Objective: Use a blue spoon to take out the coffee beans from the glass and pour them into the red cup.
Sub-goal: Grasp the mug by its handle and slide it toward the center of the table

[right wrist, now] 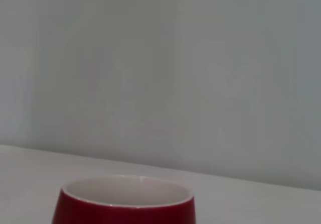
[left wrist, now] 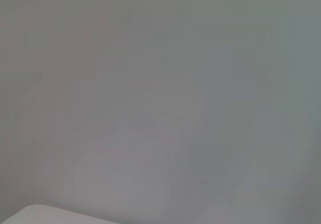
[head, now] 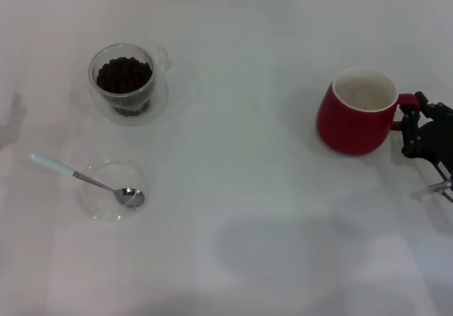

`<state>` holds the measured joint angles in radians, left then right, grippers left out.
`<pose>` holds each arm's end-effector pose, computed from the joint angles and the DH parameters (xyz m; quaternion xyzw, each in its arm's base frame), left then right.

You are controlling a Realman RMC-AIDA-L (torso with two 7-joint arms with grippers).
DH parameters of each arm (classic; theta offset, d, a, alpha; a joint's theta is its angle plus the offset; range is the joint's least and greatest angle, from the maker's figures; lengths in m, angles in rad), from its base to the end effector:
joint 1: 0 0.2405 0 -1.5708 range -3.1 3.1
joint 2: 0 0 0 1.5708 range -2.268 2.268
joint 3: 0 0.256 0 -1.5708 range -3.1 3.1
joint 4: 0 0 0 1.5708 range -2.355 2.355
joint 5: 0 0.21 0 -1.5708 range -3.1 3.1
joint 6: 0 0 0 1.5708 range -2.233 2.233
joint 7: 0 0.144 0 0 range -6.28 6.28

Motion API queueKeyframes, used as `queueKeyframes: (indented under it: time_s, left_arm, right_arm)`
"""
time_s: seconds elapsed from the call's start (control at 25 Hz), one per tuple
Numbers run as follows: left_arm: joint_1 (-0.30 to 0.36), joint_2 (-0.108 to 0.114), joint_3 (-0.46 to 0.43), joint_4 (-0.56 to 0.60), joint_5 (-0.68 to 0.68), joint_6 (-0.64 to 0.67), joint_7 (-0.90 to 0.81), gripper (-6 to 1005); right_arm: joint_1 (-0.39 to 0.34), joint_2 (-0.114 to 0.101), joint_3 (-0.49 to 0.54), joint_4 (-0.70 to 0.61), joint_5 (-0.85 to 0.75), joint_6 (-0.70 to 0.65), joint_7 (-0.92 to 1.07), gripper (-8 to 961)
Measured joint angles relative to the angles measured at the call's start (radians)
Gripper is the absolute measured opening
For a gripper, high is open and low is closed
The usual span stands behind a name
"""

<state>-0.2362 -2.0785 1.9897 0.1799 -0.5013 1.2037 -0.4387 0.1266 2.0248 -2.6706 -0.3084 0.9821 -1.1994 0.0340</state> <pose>-0.3740 0.2700 -0.0052 -0.6348 -0.3503 -0.3486 0.5939 0.3733 0.2166 -0.0465 -0.7449 0.2647 0.2254 0.5695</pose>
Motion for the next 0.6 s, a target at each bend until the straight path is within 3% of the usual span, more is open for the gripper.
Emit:
queueKeyframes:
  time_s: [0.6]
  left_arm:
    - [0.0,-0.002,0.0,0.003,0.0,-0.001,0.0,861]
  right_arm:
    - [0.019,0.003,-0.065,-0.069,-0.046,0.04,-0.05,147]
